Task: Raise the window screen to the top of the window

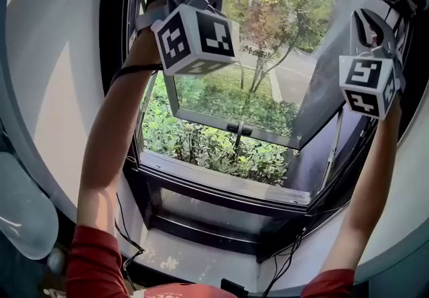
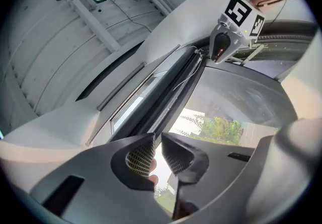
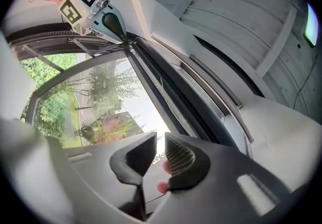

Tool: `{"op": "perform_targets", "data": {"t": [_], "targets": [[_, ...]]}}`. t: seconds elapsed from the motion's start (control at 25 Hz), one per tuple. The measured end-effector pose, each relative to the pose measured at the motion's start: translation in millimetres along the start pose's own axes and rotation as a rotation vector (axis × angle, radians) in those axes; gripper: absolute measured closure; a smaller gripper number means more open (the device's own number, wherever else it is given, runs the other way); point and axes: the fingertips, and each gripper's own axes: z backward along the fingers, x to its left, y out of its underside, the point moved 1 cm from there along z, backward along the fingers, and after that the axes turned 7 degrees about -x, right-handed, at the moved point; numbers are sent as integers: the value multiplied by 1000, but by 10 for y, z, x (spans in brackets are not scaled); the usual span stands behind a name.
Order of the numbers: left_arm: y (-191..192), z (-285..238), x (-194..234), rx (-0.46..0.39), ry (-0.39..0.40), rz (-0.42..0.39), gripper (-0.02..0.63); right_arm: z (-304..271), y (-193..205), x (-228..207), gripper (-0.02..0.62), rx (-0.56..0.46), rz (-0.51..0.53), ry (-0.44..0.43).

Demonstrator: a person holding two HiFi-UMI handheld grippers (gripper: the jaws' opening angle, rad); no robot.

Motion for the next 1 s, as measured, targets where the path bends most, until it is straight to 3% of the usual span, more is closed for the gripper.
{"op": "perform_targets", "data": {"t": [0.16, 0.4, 0.64, 0.8, 1.0], "targets": [[192, 277, -188, 36, 27, 125, 563, 212, 24, 161, 538, -18, -62, -17], [373, 706, -616, 65, 63, 223, 563, 599, -12, 468, 538, -61, -179, -8], [530, 1263, -842, 130, 71, 422, 563, 1152, 36, 802, 538, -84, -367, 2], [607, 1661, -1040, 176, 72, 485, 563, 1583, 65, 1139, 540, -136, -563, -26], [559, 2179, -1403, 224, 122, 570, 564, 2118, 194, 1639, 555, -82, -688, -50]]}}
